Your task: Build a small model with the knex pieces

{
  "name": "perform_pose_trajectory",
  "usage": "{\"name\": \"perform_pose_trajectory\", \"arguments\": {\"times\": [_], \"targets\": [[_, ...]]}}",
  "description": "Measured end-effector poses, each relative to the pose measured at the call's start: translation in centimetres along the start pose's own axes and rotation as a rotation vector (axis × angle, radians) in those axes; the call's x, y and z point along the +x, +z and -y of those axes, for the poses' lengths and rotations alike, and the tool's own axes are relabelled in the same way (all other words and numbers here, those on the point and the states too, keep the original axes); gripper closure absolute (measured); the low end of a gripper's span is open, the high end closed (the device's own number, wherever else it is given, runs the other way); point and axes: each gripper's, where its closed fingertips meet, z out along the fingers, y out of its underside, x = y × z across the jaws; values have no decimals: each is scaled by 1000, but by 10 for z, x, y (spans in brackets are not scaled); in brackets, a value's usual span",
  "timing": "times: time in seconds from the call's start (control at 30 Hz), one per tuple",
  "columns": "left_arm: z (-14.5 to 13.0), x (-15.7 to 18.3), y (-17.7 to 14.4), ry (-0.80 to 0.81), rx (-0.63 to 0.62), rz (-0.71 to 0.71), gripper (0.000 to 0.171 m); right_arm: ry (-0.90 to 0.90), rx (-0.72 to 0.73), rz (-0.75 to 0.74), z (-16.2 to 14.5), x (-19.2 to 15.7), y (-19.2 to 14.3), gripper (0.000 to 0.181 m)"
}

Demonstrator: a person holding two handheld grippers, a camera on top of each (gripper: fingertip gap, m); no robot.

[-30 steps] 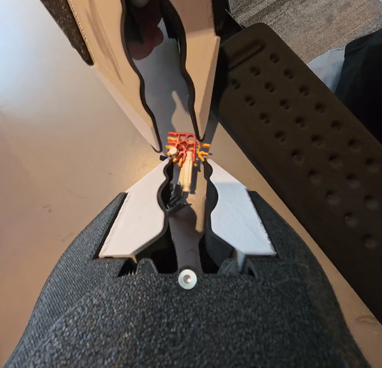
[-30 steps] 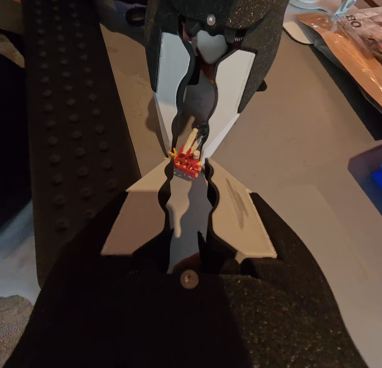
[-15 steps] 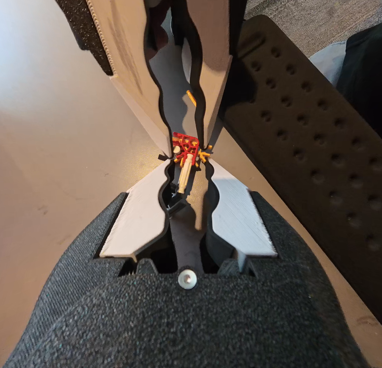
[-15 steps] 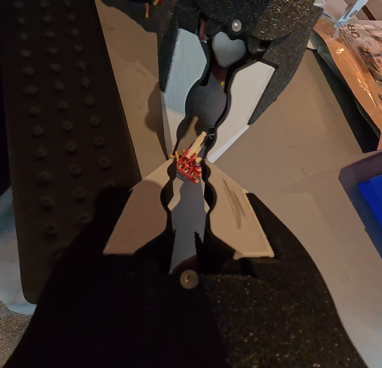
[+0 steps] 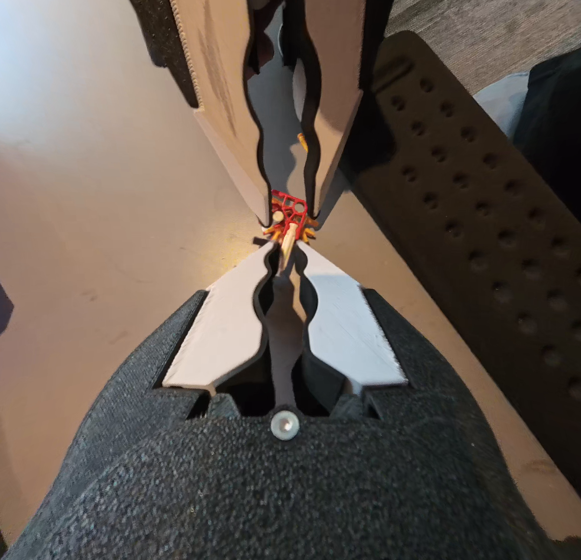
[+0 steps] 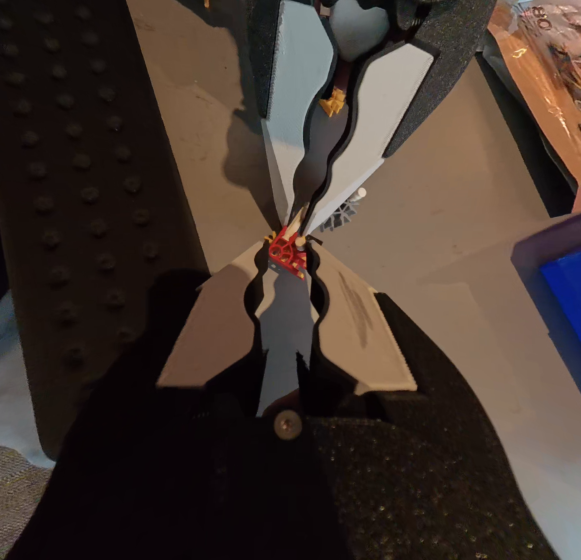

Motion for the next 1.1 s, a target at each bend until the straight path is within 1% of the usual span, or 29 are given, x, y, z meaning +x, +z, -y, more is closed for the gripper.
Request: {"name": "perform_pose_trajectory", "arguments": {"times": [0.13,0.33,0.5,0.6,0.67,0.73,0.83,0.9,1.03,1.1], "targets": [[-4,-3,0,37,-25,-10,167,-33,-18,-15,0,3,3,158],[-4,-3,0,69,-54,-65,168,-115,-64,-22,-1,4,5,159],[-3,-10,2,96,-108,-31,168,-97,-74,-35,-4,13,6,162],[-3,-13,2,106,-131,-7,168,-76,-55,-48,-4,16,6,162],[-5,-16,1,108,-140,-4,168,-76,-53,-56,-5,18,4,150],[-6,-18,1,110,-141,-11,168,-87,-55,-40,-7,18,2,146],[-6,-18,1,118,-150,-26,168,-147,-91,-15,-10,17,3,150],[-6,-19,1,124,-160,-36,168,-189,-119,-19,-10,20,2,157],[-5,-21,1,131,-170,-41,168,-267,-198,21,-12,22,1,158],[-6,-25,0,126,-176,-27,168,-231,-204,34,-12,27,2,159]]}}
